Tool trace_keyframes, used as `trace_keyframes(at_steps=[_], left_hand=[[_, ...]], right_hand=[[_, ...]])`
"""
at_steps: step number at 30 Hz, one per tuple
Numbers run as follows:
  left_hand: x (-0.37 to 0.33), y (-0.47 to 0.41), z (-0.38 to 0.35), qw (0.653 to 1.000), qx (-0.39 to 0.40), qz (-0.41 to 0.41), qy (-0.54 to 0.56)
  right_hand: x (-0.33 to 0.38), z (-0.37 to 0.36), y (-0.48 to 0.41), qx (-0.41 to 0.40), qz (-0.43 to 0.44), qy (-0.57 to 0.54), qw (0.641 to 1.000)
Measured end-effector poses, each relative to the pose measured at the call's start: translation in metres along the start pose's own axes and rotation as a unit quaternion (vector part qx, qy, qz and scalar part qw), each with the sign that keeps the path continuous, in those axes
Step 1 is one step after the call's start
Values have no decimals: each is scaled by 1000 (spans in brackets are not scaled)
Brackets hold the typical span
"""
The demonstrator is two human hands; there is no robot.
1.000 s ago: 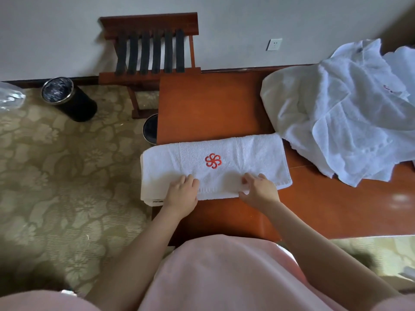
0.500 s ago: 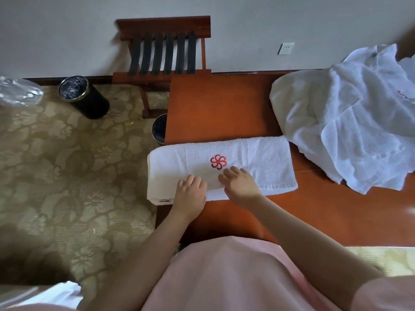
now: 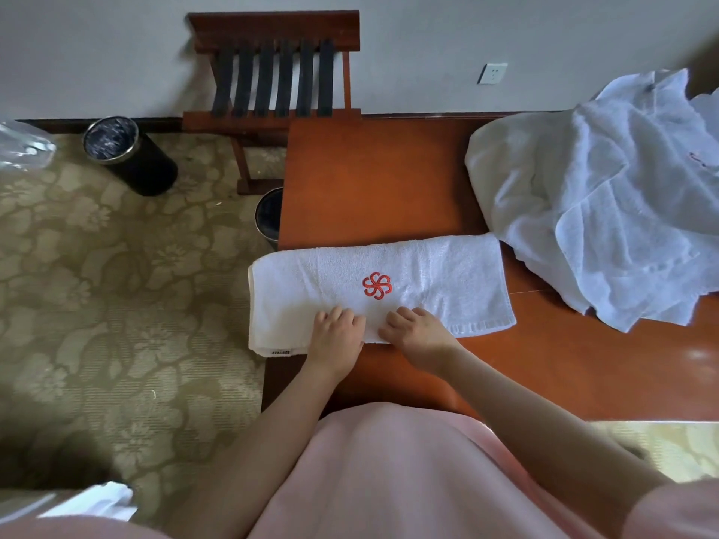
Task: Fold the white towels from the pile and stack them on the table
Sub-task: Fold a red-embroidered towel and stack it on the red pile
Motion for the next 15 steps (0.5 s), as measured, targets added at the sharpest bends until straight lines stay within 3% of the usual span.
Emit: trace_keyframes(at_steps=[3, 6, 9, 15], left_hand=[[-15, 3, 1, 998, -20, -56, -10], [-17, 6, -16, 997, 37, -73, -13], [-12, 5, -41, 992, 109, -54, 35], [-3, -2, -44, 982, 136, -16, 131]], right_hand=[[-3, -10, 4, 28, -30, -19, 999], [-7, -15, 8, 42, -61, -28, 997], [-12, -13, 10, 20, -76, -32, 996], [-26, -23, 18, 69, -124, -61, 988]])
Point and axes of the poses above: each hand's wrist, its own y-axis away from the middle knuckle, its own z-axis out of the back of the hand, x = y × z, the point moved 10 cm from there along -y, towards the middle knuckle, and after that the axes turned 8 degrees about -x, right-handed, at the moved point
